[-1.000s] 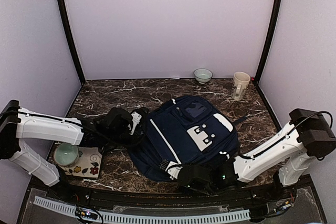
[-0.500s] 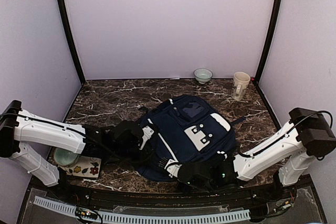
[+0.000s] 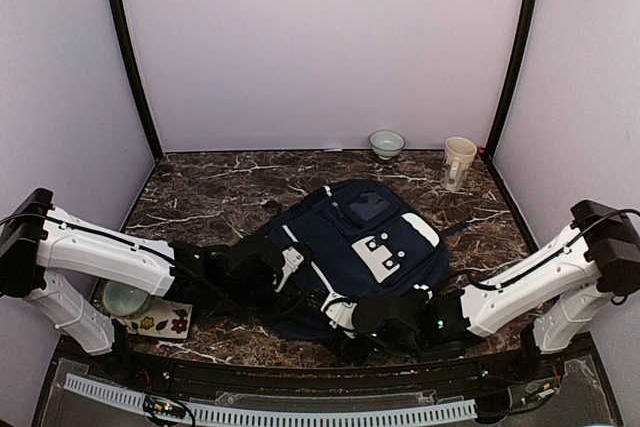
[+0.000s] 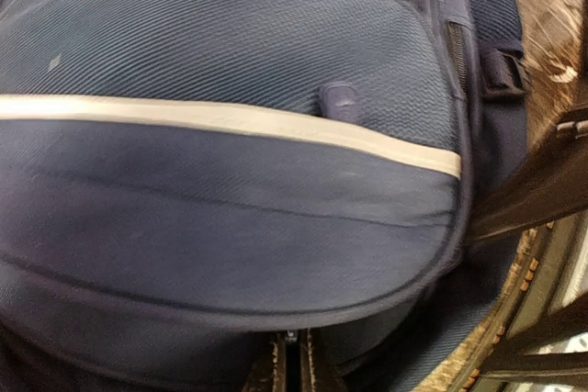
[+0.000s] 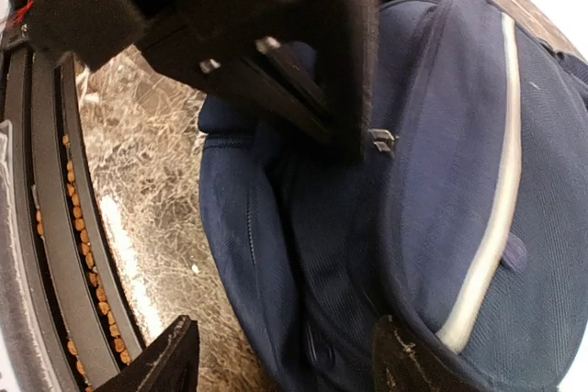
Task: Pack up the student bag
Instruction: Zip the second largest pocket of the bag in the student bag.
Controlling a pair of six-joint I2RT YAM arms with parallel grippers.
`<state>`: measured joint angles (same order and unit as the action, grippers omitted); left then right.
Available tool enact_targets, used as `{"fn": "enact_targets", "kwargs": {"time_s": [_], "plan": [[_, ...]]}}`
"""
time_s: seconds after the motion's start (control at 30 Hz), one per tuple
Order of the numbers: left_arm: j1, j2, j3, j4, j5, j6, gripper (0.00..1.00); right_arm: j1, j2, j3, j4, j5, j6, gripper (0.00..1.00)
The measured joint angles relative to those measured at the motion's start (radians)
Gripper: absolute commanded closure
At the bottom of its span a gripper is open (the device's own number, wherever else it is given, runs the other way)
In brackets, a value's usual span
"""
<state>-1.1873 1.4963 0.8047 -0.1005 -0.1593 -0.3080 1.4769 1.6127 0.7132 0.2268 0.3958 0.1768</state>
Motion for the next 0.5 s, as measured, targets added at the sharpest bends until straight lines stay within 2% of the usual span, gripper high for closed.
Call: {"fn": "enact_targets", "kwargs": {"time_s": [0.13,0.3,0.5], "plan": [[0.063,-0.042,-0.050,0.019,0.002,-0.011,1.00,-0.006,-0.091,-0.044,-0.013,0.032,0.005,0.33],[0.104,-0.078,-0.075,0.019,-0.011,-0.010,1.00,-0.013,-0.184,-0.111,-0.027,0.092,0.012,0.29],[0.171,-0.107,-0.083,0.012,-0.038,0.006,1.00,-0.035,-0.175,-0.147,-0.050,0.151,0.014,0.29]]}}
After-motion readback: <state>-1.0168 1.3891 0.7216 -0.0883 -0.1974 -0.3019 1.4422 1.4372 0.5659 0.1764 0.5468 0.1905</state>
